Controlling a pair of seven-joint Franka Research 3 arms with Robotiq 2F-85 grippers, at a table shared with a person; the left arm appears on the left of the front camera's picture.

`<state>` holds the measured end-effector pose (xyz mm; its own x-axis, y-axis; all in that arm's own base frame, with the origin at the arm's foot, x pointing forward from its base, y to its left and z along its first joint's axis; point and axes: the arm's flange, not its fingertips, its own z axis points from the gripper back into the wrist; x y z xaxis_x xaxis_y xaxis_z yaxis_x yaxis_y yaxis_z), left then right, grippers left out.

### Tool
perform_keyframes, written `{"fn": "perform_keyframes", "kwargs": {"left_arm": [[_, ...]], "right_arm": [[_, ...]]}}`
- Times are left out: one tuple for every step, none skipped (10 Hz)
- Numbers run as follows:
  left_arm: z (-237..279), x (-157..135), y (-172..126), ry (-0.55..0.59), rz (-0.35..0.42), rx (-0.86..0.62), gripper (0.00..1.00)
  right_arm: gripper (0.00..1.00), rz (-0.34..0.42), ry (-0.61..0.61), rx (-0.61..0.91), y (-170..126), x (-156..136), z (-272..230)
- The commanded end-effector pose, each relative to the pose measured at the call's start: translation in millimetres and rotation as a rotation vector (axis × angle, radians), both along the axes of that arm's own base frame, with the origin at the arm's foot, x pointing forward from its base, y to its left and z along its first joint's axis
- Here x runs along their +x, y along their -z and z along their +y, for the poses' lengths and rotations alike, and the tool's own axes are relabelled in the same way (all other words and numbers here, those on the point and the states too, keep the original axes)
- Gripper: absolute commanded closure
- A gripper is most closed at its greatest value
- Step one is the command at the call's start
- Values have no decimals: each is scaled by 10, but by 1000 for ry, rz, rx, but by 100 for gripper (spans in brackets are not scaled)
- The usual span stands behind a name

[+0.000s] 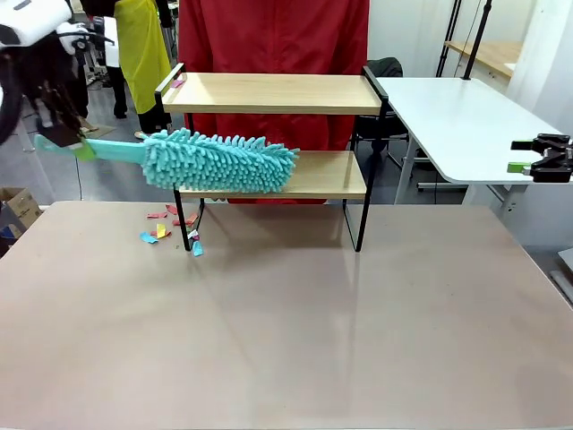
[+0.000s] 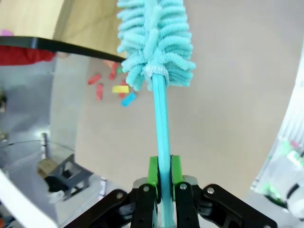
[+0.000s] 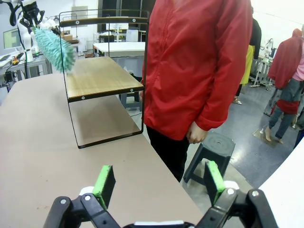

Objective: Clean the shelf.
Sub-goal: Clean the specific section of the Shelf indicated by the human with the Duster.

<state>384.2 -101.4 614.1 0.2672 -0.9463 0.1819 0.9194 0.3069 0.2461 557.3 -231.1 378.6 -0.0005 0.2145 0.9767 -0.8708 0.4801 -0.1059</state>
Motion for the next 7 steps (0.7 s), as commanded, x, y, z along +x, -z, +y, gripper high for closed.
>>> {"fn": "perform_keyframes", "kwargs": {"left_arm": [[45, -96, -96, 88, -21, 97, 87], [56, -170, -217, 122, -28, 123, 87], [62, -232, -278, 141, -31, 143, 87], [48, -252, -294, 161, -13, 173, 87], [0, -246, -248, 205, 2, 190, 87], [33, -238, -234, 126, -17, 138, 87], [33, -238, -234, 126, -17, 138, 87]], "right_arm": [[0, 16, 5, -6, -68, 8, 28], [0, 16, 5, -6, -68, 8, 28], [0, 16, 5, -6, -68, 8, 28], [0, 16, 5, -6, -68, 8, 28], [0, 16, 5, -6, -68, 8, 28], [0, 16, 5, -6, -68, 8, 28], [0, 16, 5, -6, -68, 8, 28]]}}
